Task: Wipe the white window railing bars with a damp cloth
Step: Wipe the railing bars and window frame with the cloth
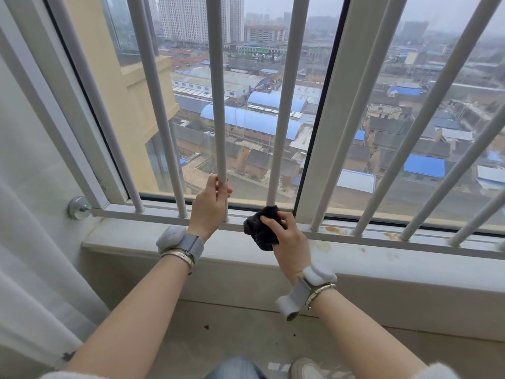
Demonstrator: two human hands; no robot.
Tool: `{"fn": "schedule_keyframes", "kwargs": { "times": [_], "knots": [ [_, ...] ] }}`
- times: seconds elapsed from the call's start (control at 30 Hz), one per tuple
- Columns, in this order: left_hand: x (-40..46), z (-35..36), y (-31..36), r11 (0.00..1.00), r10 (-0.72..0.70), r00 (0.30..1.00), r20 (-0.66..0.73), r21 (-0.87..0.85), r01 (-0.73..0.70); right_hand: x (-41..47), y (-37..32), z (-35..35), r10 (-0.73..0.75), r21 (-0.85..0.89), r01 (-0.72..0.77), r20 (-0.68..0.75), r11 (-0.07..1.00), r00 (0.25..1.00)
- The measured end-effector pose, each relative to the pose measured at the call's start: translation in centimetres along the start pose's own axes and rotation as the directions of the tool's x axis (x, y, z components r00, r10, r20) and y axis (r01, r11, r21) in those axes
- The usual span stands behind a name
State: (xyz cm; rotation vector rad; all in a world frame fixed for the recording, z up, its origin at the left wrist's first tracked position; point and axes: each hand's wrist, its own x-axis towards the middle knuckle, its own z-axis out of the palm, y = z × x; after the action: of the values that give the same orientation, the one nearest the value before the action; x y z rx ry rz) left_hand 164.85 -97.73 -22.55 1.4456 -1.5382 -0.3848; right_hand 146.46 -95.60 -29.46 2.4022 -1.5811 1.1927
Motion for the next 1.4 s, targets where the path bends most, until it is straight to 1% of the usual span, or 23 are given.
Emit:
{"fn": "schedule_keyframes", "kwargs": {
  "times": [0.03, 0.17, 0.23, 0.3, 0.37, 0.4, 0.43, 0.5, 0.53, 0.6, 0.63, 0.7, 0.77, 0.83, 0.9, 0.97, 1.07, 1.13, 1.2, 1.27, 1.3, 1.33, 1.4],
  "knots": [
    [-0.1, 0.1, 0.0, 1.000, -0.003, 1.000, 0.004, -0.009, 0.003, -0.2, 0.2, -0.4, -0.016, -0.023, 0.017, 0.029, 1.000, 0.999],
    [-0.3, -0.1, -0.1, 0.999, -0.007, 1.000, 0.014, -0.049, 0.008, -0.7, 1.2, -2.5, -0.133, -0.177, 0.163, 0.172, 0.971, 0.976],
    [-0.4, 0.0, 0.0, 0.997, -0.002, 1.000, 0.013, -0.079, 0.003, -1.1, 2.3, -4.3, -0.098, -0.221, 0.137, 0.179, 0.966, 0.979],
    [-0.6, 0.2, -0.3, 0.996, -0.018, 1.000, -0.013, -0.087, 0.017, -1.2, 3.1, -6.3, -0.073, -0.214, 0.096, 0.116, 0.972, 0.991],
    [-1.6, 1.0, -0.2, 0.992, -0.003, 0.995, -0.095, -0.123, -0.009, -1.6, 3.6, -8.9, -0.087, -0.211, 0.083, -0.010, 0.974, 0.996],
    [-2.3, 1.5, -0.2, 0.991, 0.045, 0.987, -0.156, -0.121, -0.064, -1.6, 3.7, -10.2, -0.082, -0.186, 0.063, -0.093, 0.981, 0.992],
    [-2.8, 2.0, -0.4, 0.986, 0.121, 0.969, -0.215, -0.089, -0.143, -1.4, 3.6, -11.3, -0.049, -0.137, 0.024, -0.178, 0.990, 0.983],
    [-3.6, 2.6, -0.6, 0.956, 0.284, 0.920, -0.272, 0.010, -0.292, -0.2, 3.5, -12.7, 0.064, -0.012, -0.071, -0.327, 0.997, 0.943],
    [-3.8, 2.8, -0.5, 0.942, 0.330, 0.903, -0.277, 0.039, -0.333, 0.7, 3.4, -13.2, 0.119, 0.048, -0.109, -0.372, 0.993, 0.921],
    [-3.6, 3.0, 0.2, 0.921, 0.387, 0.882, -0.268, 0.063, -0.385, 2.9, 2.9, -13.5, 0.199, 0.172, -0.141, -0.392, 0.975, 0.898],
    [-3.3, 3.2, 0.7, 0.920, 0.388, 0.886, -0.252, 0.045, -0.390, 3.9, 2.6, -13.3, 0.238, 0.230, -0.160, -0.368, 0.960, 0.899],
    [-2.6, 3.9, 1.5, 0.942, 0.319, 0.928, -0.191, -0.042, -0.332, 5.4, 2.0, -12.5, 0.311, 0.297, -0.221, -0.301, 0.929, 0.901],
    [-2.0, 4.6, 2.4, 0.956, 0.254, 0.963, -0.091, -0.125, -0.264, 6.0, 1.5, -11.3, 0.378, 0.285, -0.298, -0.288, 0.911, 0.880],
    [-1.6, 5.5, 3.1, 0.956, 0.234, 0.972, 0.015, -0.185, -0.227, 6.1, 1.5, -10.2, 0.410, 0.255, -0.341, -0.311, 0.905, 0.857],
    [-1.2, 6.2, 3.5, 0.954, 0.227, 0.970, 0.087, -0.221, -0.203, 5.7, 1.8, -9.2, 0.422, 0.215, -0.368, -0.318, 0.904, 0.849],
    [-0.8, 7.1, 3.3, 0.961, 0.236, 0.968, 0.084, -0.171, -0.219, 4.7, 2.3, -8.0, 0.428, 0.171, -0.394, -0.299, 0.903, 0.853],
    [-0.4, 8.1, 2.7, 0.973, 0.221, 0.975, 0.023, -0.078, -0.219, 1.9, 3.5, -5.9, 0.465, 0.118, -0.450, -0.186, 0.885, 0.866],
    [-0.3, 8.4, 2.5, 0.974, 0.224, 0.975, 0.006, -0.031, -0.224, 0.2, 4.3, -4.9, 0.444, 0.089, -0.435, -0.140, 0.896, 0.885],
    [-0.2, 8.3, 2.6, 0.972, 0.235, 0.972, 0.011, 0.007, -0.235, -0.4, 4.8, -4.8, 0.412, 0.069, -0.406, -0.117, 0.911, 0.904],
    [-0.1, 8.2, 2.6, 0.969, 0.246, 0.969, 0.027, 0.026, -0.247, -0.4, 5.2, -5.4, 0.381, 0.031, -0.380, -0.055, 0.925, 0.923],
    [0.0, 8.1, 2.6, 0.970, 0.242, 0.970, 0.036, 0.031, -0.243, -0.5, 5.8, -5.7, 0.352, -0.014, -0.352, -0.009, 0.936, 0.936],
    [0.0, 8.0, 2.5, 0.969, 0.245, 0.968, 0.044, 0.027, -0.246, -0.7, 6.2, -6.3, 0.307, -0.097, -0.303, 0.035, 0.948, 0.951],
    [0.1, 7.9, 2.3, 0.968, 0.249, 0.967, 0.058, 0.029, -0.251, -1.7, 7.3, -7.7, 0.190, -0.298, -0.141, 0.140, 0.944, 0.972]
  ]
}}
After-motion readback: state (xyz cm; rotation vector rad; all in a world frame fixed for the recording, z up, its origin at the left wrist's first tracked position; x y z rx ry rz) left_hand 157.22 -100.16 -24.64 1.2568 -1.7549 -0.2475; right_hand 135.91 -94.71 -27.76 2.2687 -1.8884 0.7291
